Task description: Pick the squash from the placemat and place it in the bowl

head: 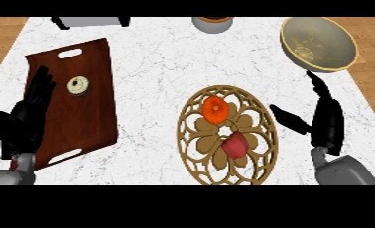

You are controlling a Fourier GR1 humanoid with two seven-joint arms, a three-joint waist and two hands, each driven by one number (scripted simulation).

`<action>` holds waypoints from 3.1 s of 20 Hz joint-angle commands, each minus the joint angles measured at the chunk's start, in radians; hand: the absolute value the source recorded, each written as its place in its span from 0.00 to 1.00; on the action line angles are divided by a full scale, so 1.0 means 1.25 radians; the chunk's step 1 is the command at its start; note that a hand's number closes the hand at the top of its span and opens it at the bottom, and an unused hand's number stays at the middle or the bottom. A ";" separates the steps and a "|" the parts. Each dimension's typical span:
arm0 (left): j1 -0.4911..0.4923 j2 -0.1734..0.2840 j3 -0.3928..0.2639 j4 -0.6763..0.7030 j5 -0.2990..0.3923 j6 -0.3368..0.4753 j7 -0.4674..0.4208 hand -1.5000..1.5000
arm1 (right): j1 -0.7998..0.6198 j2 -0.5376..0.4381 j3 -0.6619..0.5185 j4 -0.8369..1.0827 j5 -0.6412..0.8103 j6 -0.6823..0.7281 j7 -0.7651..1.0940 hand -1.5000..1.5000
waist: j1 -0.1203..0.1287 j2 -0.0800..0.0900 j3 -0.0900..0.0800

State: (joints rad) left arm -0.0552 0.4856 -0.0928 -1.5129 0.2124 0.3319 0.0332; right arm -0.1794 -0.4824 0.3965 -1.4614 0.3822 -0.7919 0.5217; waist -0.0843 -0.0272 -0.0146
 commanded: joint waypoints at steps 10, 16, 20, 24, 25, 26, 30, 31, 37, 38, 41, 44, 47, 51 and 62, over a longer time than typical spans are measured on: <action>-0.033 0.010 0.007 -0.007 0.010 -0.024 0.023 0.50 | 0.073 0.158 0.051 -0.155 0.519 0.067 0.457 0.00 | 0.015 0.007 0.003; -0.042 0.017 0.011 -0.002 0.018 -0.049 0.028 0.50 | -0.062 0.224 0.034 -0.272 0.602 0.402 0.655 0.00 | 0.049 0.012 0.005; -0.059 -0.003 -0.012 0.002 0.012 -0.047 0.044 0.50 | -0.102 0.252 0.032 -0.246 0.520 0.555 0.703 0.00 | 0.059 0.019 0.006; -0.055 0.014 0.005 -0.015 0.013 -0.057 0.033 0.50 | -0.122 0.289 -0.016 -0.212 0.439 0.623 0.730 0.00 | 0.074 0.020 0.009; -0.045 -0.004 -0.004 -0.013 0.009 -0.054 0.014 0.50 | -0.135 0.276 -0.034 -0.230 0.401 0.670 0.725 0.00 | 0.071 0.019 0.008; -0.066 0.003 0.001 -0.001 0.014 -0.058 0.034 0.50 | -0.156 0.293 -0.037 -0.206 0.389 0.682 0.730 0.00 | 0.071 0.022 0.009; -0.064 0.001 0.006 0.009 0.010 -0.064 0.027 0.50 | -0.173 0.324 -0.071 -0.170 0.327 0.718 0.729 0.00 | 0.071 0.021 0.010; -0.056 -0.019 -0.021 -0.046 -0.002 -0.032 0.066 0.50 | -0.192 0.335 -0.073 -0.175 0.315 0.749 0.751 0.00 | 0.077 0.017 0.010; -0.062 -0.009 -0.003 -0.030 0.008 -0.063 0.045 0.50 | -0.189 0.377 -0.123 -0.059 0.248 0.771 0.732 0.00 | 0.080 0.021 0.011; -0.082 0.002 0.017 -0.019 0.013 -0.057 0.065 0.50 | -0.155 0.353 -0.131 -0.061 0.233 0.790 0.707 0.00 | 0.071 0.021 0.011; -0.089 0.002 0.030 0.012 0.017 -0.076 0.040 0.50 | -0.225 0.380 -0.127 -0.018 0.257 0.816 0.749 0.00 | 0.073 0.022 0.010; -0.070 -0.024 0.000 -0.010 -0.007 -0.054 0.051 0.50 | -0.239 0.361 -0.107 0.033 0.330 0.801 0.719 0.00 | 0.076 0.021 0.011; -0.083 -0.018 0.006 -0.014 -0.010 -0.063 0.061 0.50 | -0.251 0.385 -0.062 0.028 0.390 0.786 0.753 0.00 | 0.075 0.019 0.011; -0.064 -0.034 0.001 -0.025 -0.026 -0.059 0.055 0.50 | -0.260 0.385 -0.096 0.092 0.377 0.760 0.700 0.00 | 0.077 0.022 0.012; -0.048 -0.030 0.043 -0.013 -0.020 -0.096 0.028 0.50 | -0.221 0.385 -0.085 0.124 0.316 0.722 0.695 0.00 | 0.074 0.020 0.011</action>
State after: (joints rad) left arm -0.1439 0.4414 -0.0603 -1.5108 0.1760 0.2326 0.0788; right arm -0.4497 -0.0126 0.2988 -1.3167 0.7821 0.1058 1.1974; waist 0.0091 0.0001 -0.0004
